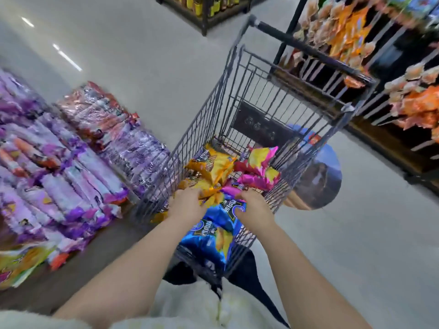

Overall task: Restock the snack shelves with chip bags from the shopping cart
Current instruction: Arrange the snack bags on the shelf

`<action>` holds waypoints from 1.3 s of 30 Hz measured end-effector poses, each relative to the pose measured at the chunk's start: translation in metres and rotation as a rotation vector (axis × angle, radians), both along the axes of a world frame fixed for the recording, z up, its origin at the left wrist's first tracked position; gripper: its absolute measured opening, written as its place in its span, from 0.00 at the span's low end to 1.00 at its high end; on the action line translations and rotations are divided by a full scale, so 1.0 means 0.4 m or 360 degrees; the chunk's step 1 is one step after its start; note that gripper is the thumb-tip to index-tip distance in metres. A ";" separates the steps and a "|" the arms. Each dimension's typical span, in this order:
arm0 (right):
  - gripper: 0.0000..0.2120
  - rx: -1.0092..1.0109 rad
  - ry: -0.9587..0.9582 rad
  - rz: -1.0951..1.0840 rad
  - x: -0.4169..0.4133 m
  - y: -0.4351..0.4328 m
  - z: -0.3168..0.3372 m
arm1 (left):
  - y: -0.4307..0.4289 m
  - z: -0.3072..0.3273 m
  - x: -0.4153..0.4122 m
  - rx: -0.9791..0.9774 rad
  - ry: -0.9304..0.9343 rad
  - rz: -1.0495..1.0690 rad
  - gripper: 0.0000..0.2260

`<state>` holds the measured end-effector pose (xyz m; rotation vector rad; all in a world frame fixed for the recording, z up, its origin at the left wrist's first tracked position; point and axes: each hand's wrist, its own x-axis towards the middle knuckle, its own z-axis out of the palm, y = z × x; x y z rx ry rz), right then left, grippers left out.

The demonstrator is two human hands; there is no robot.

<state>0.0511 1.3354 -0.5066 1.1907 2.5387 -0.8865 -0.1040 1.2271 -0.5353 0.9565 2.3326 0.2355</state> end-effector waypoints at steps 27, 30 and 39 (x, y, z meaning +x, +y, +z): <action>0.16 -0.1037 -0.0914 0.0284 -0.122 0.369 -0.511 | 0.225 -0.382 0.216 0.0019 -0.1407 0.2300 0.40; 0.20 -0.1210 -0.0939 0.0215 -0.118 0.383 -0.473 | 0.184 -0.326 0.207 0.0030 -0.1364 0.2158 0.35; 0.24 -0.1444 -0.0564 0.0194 -0.104 0.244 -0.253 | -0.067 -0.154 0.210 0.0520 -0.1611 0.2273 0.32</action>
